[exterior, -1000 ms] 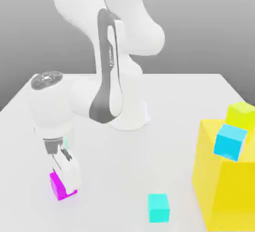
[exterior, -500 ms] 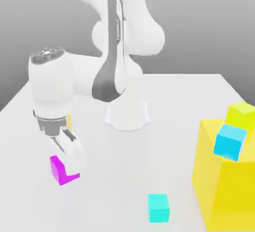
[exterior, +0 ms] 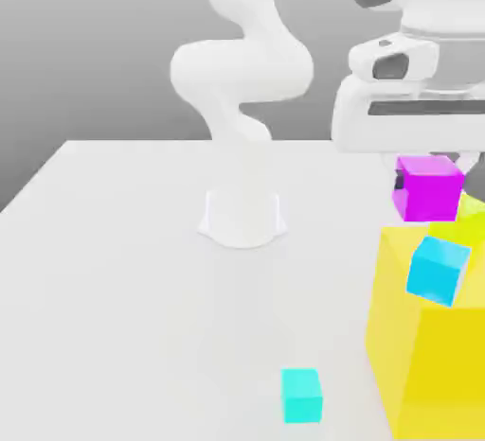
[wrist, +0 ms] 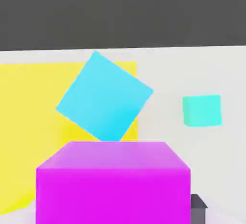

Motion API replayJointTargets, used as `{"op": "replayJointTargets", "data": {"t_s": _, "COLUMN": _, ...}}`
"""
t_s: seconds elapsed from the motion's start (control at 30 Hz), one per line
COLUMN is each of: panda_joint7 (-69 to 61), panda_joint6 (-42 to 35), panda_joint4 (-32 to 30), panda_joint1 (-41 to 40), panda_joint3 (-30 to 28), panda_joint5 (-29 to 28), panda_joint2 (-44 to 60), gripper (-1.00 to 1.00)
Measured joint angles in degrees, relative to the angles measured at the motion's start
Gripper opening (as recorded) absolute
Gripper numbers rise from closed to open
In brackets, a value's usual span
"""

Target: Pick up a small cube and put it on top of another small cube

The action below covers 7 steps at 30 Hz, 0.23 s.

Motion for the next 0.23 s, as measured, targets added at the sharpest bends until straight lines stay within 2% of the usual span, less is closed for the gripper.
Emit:
{"op": "replayJointTargets", "data": {"t_s": 0.1, "panda_joint7": 0.05, "panda_joint6": 5.02, "panda_joint4": -3.12, "panda_joint1": 0.88, "panda_joint3": 1.67, "panda_joint5": 0.01, "panda_joint2": 1.97, "gripper": -1.0}}
{"op": "replayJointTargets", "data": {"t_s": 0.13, "panda_joint7": 0.14, "panda_joint6": 6.69, "panda_joint4": -4.12, "panda_joint1": 0.9, "panda_joint3": 2.0, "panda_joint5": -0.04, "panda_joint2": 2.65, "gripper": 1.0}}
{"op": "replayJointTargets", "data": {"t_s": 0.23, "panda_joint7": 0.13, "panda_joint6": 6.69, "panda_joint4": -4.12, "panda_joint1": 0.9, "panda_joint3": 2.0, "panda_joint5": -0.04, "panda_joint2": 2.65, "gripper": 1.0}}
